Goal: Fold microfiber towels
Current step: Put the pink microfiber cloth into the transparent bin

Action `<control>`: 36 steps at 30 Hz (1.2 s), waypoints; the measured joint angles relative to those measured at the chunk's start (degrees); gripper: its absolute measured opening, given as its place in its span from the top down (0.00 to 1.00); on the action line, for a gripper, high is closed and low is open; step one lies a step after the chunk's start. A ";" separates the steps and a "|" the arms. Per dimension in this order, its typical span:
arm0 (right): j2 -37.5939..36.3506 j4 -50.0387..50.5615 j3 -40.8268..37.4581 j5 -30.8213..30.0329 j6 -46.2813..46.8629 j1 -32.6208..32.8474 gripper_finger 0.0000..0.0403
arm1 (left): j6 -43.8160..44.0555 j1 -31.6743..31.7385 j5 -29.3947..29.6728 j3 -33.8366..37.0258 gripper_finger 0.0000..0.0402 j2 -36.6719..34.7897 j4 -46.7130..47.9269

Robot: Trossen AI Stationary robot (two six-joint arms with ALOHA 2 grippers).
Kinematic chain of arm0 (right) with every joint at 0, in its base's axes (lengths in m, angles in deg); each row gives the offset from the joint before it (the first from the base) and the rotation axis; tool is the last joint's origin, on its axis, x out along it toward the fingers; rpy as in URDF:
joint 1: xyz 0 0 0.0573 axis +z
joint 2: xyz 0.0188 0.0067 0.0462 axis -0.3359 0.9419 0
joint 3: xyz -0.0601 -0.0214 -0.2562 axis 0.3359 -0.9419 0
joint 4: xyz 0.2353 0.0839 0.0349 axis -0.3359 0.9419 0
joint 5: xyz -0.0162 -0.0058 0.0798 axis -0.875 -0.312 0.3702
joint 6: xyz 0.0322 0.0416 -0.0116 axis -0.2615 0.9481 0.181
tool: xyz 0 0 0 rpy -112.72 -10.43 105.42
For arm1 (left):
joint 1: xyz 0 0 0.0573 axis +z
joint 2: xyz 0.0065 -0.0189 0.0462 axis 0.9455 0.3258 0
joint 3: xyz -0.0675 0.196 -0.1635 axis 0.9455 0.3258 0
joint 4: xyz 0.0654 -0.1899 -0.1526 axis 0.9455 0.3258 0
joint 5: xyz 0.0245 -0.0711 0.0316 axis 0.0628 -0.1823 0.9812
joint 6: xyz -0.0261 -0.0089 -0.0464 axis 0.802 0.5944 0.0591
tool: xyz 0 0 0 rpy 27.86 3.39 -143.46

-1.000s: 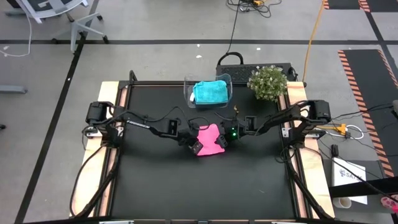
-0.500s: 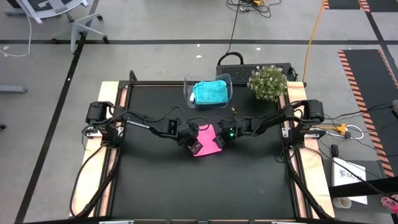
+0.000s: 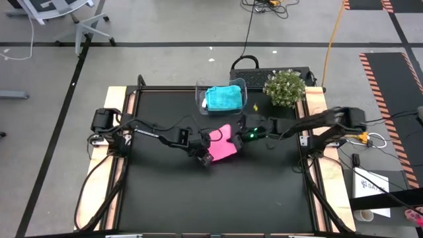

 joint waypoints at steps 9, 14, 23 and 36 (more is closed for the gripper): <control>-15.05 -0.20 2.31 0.08 -3.58 -7.06 1.00 | 0.03 -0.42 -0.05 0.00 0.72 0.00 8.66; -14.65 -0.08 7.21 6.73 -6.75 -15.19 1.00 | 0.06 -1.02 -0.20 0.00 0.72 0.00 9.39; 0.94 -0.42 22.01 18.74 -9.62 -25.91 1.00 | 0.85 -1.68 -0.20 0.00 0.72 0.00 9.15; 19.55 6.11 39.98 26.74 -17.20 -30.26 1.00 | 0.96 -1.65 -0.20 0.00 0.72 0.00 9.26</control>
